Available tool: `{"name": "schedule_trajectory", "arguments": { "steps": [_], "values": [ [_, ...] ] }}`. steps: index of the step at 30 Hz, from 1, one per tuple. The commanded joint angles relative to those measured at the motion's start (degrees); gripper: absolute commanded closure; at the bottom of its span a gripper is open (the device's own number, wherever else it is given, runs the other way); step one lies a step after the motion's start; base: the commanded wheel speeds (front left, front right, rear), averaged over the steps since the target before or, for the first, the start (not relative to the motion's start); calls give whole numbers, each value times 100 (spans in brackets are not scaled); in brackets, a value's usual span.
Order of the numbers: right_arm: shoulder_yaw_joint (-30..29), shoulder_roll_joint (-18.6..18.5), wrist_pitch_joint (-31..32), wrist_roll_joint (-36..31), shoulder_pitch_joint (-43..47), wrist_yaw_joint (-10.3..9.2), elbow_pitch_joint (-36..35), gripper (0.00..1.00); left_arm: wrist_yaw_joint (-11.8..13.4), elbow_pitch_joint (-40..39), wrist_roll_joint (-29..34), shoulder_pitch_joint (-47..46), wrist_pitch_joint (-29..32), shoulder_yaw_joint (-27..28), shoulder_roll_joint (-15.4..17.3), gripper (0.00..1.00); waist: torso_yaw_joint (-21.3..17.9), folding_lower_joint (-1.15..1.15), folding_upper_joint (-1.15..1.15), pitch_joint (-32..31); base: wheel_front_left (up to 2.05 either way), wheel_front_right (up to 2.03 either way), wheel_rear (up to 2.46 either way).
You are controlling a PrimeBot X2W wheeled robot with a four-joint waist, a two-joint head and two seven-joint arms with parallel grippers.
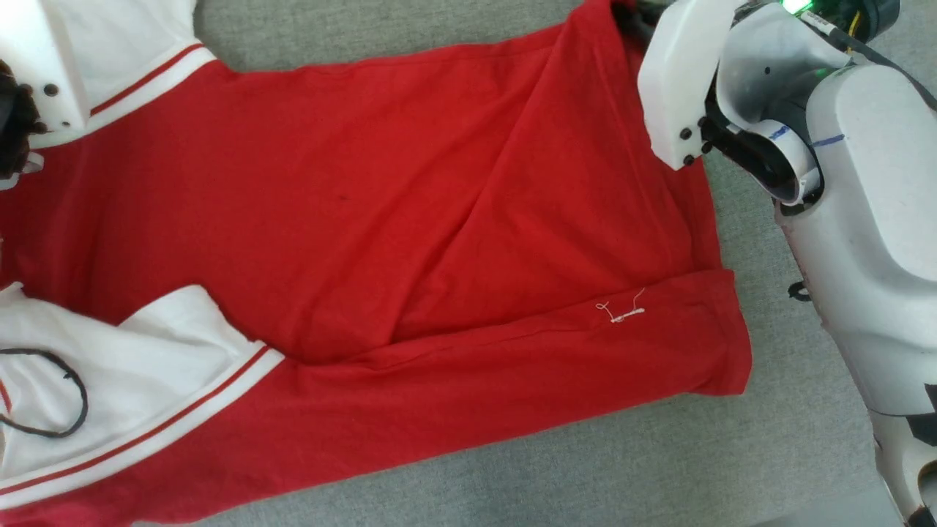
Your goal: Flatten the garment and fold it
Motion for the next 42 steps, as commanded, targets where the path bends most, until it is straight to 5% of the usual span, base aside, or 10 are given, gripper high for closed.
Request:
{"name": "schedule_trajectory", "arguments": {
  "steps": [1, 14, 23, 32, 42],
  "values": [
    [17, -27, -68, 48, 62, -6, 20, 100, -55, 81, -26, 70, -175, -6, -42, 100, 19, -1, 0, -83, 0, 0, 0],
    [-11, -228, -1893, 236, 1295, -6, -524, 100, 7, -616, -361, 1713, -2564, 749, -187, 100, 142, -1, 0, -1130, 0, 0, 0],
    [-58, -353, -2661, 152, 2080, -6, -273, 100, 233, -1476, -603, 3495, -3355, 1175, -462, 100, 421, -1, 0, -1863, 0, 0, 0],
    [-46, -650, -2367, 186, 2805, -6, -99, 100, 472, -1755, -873, 5141, -3517, 1117, -1007, 100, 677, -1, 0, -2358, 0, 0, 0],
    [266, -1103, -833, 522, 3371, -6, 48, 100, 161, -956, -1198, 5821, -3851, 723, -1493, 100, 942, -1, 0, -2472, 0, 0, 0]
  ]
}}
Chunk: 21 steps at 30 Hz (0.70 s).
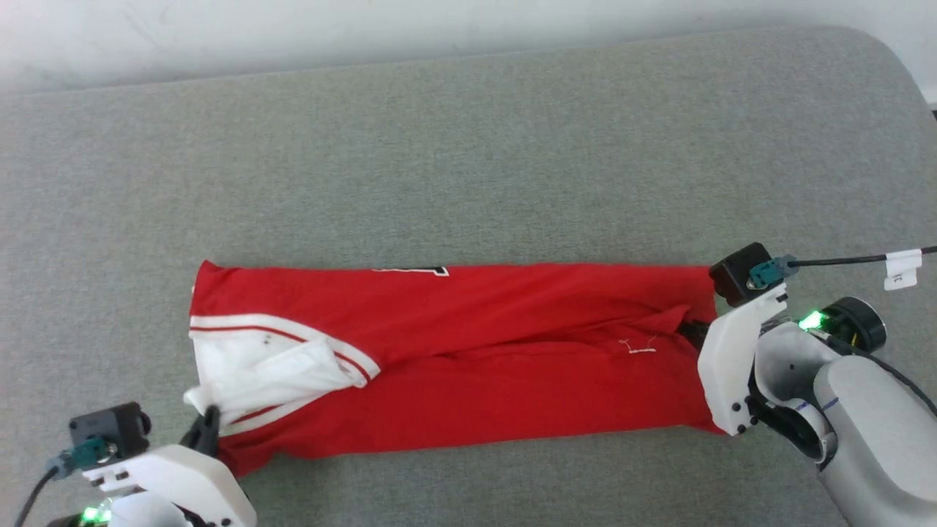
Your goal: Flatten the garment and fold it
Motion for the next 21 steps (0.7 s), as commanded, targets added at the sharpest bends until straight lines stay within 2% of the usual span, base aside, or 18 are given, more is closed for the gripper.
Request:
{"name": "schedule_trajectory", "arguments": {
  "steps": [1, 3, 4, 5, 6, 7, 14, 21],
  "values": [
    [-40, -17, 263, 86, 99, -6, 54, 100, -112, 208, -47, -16, -67, -81, -49, 100, 81, 0, 0, -31, 0, 0, 0],
    [-107, 22, 490, 127, 141, -6, 85, 99, -193, 396, -54, -85, -133, -147, -85, 100, 115, 0, 0, -41, 0, 0, 0],
    [-143, 50, 587, 144, 164, -6, 91, 80, -230, 493, -52, -130, -173, -177, -102, 100, 130, 0, 0, -47, 0, 0, 0],
    [-173, 81, 666, 157, 188, -6, 83, 57, -267, 584, -43, -177, -218, -207, -117, 63, 141, 0, 0, -58, 0, 0, 0],
    [-207, 117, 721, 174, 218, -6, 66, 0, -315, 662, -35, -222, -282, -239, -134, 3, 150, 0, 0, -81, 0, 0, 0],
    [-268, 161, 766, 194, 257, -6, 52, 0, -360, 734, -27, -256, -347, -266, -149, 0, 153, 0, 0, -110, 0, 0, 0],
    [-887, 449, 810, 155, 748, -6, -265, 0, -569, 1007, 104, -314, -925, -355, -205, 0, 191, 0, 0, -397, 0, 0, 0],
    [-1879, 1107, 273, -79, 1683, -6, -1299, 0, -637, 1104, 516, -328, -2003, -414, -251, 0, 196, 0, 0, -675, 0, 0, 0]
  ]
}}
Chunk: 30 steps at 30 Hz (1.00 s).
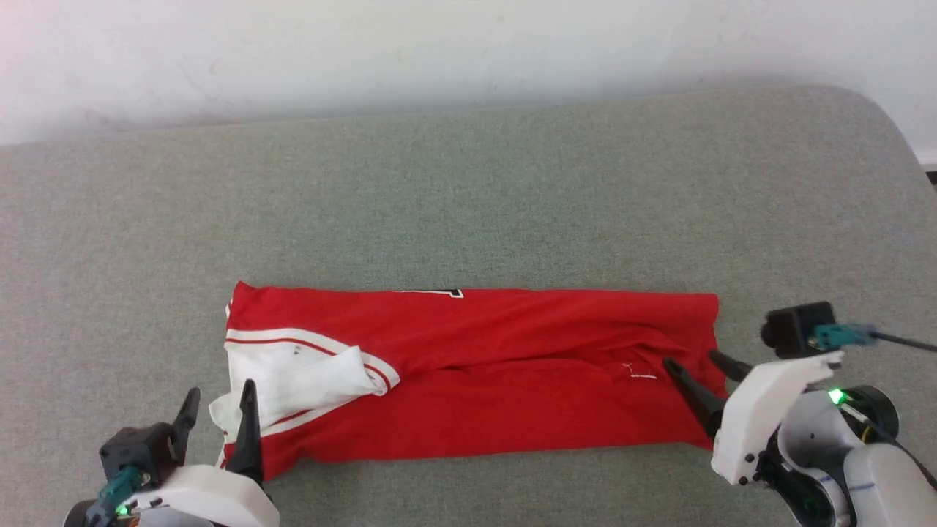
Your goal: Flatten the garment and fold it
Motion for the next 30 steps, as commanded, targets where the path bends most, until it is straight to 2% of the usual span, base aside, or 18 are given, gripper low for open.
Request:
{"name": "schedule_trajectory", "arguments": {
  "steps": [1, 4, 8, 11, 17, 22, 30],
  "values": [
    [-197, 183, -170, -122, 175, -5, -189, 0, 3, 24, 120, -77, -252, 7, -33, 0, -2, 0, 0, -101, 0, 0, 0],
    [-538, 543, -542, -360, 424, -5, -565, 0, 41, 86, 372, -187, -756, -25, -43, 0, -5, 0, 0, -127, 0, 0, 0],
    [-832, 811, -1123, -581, 494, -5, -764, 0, 41, 222, 677, -443, -1103, -96, -83, 0, -9, 0, 0, -115, 0, 0, 0],
    [-1075, 874, -1470, -747, 408, -5, -640, 0, 7, 321, 834, -683, -1204, -103, -210, 0, 8, 0, 0, -84, 0, 0, 0],
    [-1223, 882, -1899, -506, 55, -5, 37, 0, -127, 250, 1188, -1085, -1227, 116, -573, 0, 67, 0, 0, -11, 0, 0, 0],
    [-1329, 883, -1545, -598, -289, -5, 811, 0, -372, 283, 1367, -1221, -1229, 335, -818, 0, 82, 0, 0, 8, 0, 0, 0],
    [-1454, 883, -349, -865, -718, -5, 1787, 0, -717, 332, 1588, -1356, -1229, 526, -1081, 0, 132, 0, 0, 38, 0, 0, 0]
  ]
}}
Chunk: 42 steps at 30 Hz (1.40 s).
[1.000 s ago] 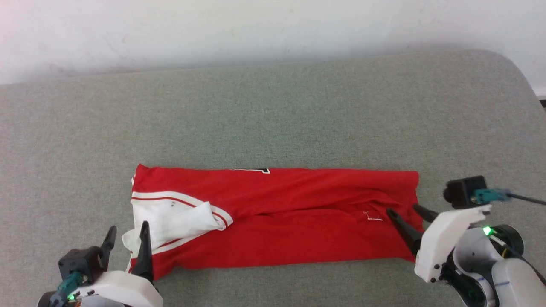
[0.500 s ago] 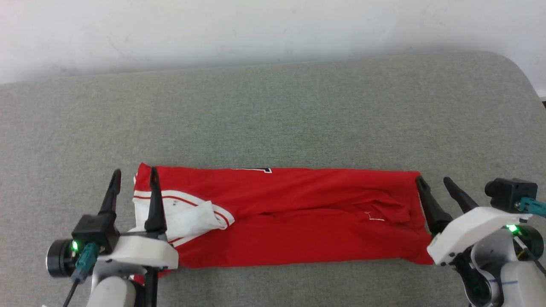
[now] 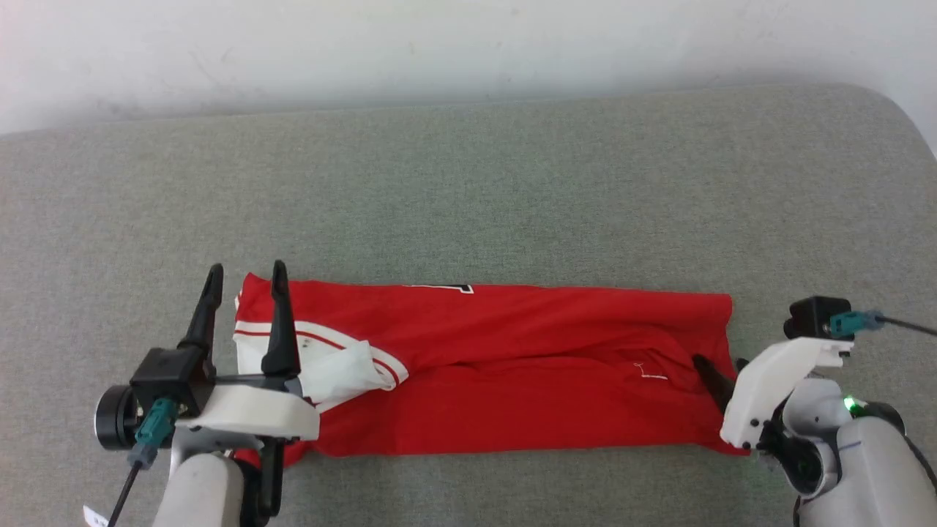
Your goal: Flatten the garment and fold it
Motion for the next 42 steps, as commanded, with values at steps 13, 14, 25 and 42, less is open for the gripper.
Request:
{"name": "schedule_trajectory", "arguments": {
  "steps": [13, 14, 25, 42],
  "values": [
    [421, 16, 921, 117, -307, -5, 253, 100, -185, 159, 261, -262, -27, 320, -203, 0, 39, 0, 0, 10, 0, 0, 0],
    [413, 16, 883, 99, -300, -5, 209, 100, -189, 165, 269, -259, -27, 337, -215, 0, 38, 0, 0, 5, 0, 0, 0],
    [-657, 16, 578, -1032, -33, -5, -465, 100, -252, 200, 362, -166, -27, 448, -312, 0, 41, 0, 0, -60, 0, 0, 0],
    [-1238, -141, 928, -2056, 351, -5, -1338, 100, -355, 255, 453, -92, -27, 501, -408, 0, 109, 0, 0, -130, 0, 0, 0]
  ]
}}
